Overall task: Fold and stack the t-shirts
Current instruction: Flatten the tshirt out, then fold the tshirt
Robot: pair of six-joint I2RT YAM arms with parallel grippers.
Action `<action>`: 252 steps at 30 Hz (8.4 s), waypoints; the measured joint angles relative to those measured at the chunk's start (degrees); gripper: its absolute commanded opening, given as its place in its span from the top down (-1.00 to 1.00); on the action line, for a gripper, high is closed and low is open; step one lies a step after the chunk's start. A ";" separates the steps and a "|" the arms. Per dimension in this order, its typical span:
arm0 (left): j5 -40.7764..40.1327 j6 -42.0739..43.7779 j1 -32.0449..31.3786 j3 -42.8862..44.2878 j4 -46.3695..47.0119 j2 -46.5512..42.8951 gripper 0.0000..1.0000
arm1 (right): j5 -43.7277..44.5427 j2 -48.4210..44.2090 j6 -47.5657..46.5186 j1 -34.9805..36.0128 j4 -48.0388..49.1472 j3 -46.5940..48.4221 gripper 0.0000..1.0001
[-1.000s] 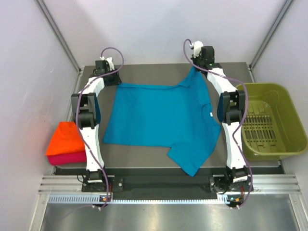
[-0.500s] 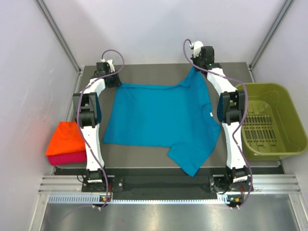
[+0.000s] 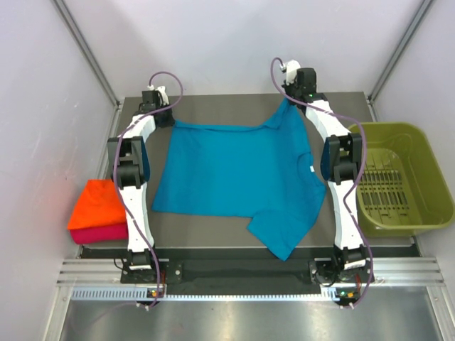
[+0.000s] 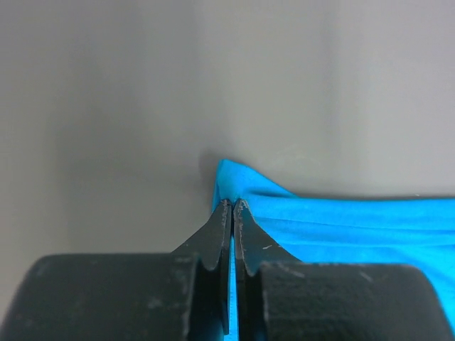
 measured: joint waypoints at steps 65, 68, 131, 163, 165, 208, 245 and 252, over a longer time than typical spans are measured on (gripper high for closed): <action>-7.93 12.37 1.05 15.37 -12.79 -3.06 1.00 | 4.94 2.51 0.02 2.51 10.71 8.20 1.00; -8.26 12.35 0.87 15.37 -12.61 -3.02 1.00 | 6.27 2.93 -1.40 2.27 12.85 8.55 1.00; 5.22 5.66 2.80 18.56 -17.22 -3.21 1.00 | 8.35 -7.52 -9.14 -0.13 -0.63 -0.87 1.00; 8.33 5.27 7.76 -3.85 -21.44 -24.81 1.00 | 4.70 -40.68 -7.02 0.57 -9.11 -31.04 1.00; 8.66 5.25 7.76 -0.02 -21.77 -23.06 1.00 | 5.16 -40.68 -7.08 0.57 -9.09 -30.97 1.00; 4.26 2.75 4.39 16.81 4.72 1.05 1.00 | 15.37 -3.19 -22.64 2.62 18.32 5.16 1.00; 16.02 7.08 6.95 10.10 -20.46 -13.09 1.00 | 1.44 -30.84 -12.00 0.57 -19.87 -17.16 1.00; 15.80 8.70 6.97 8.57 -25.79 -13.09 1.00 | 0.79 -31.01 -11.47 0.68 -23.87 -20.24 1.00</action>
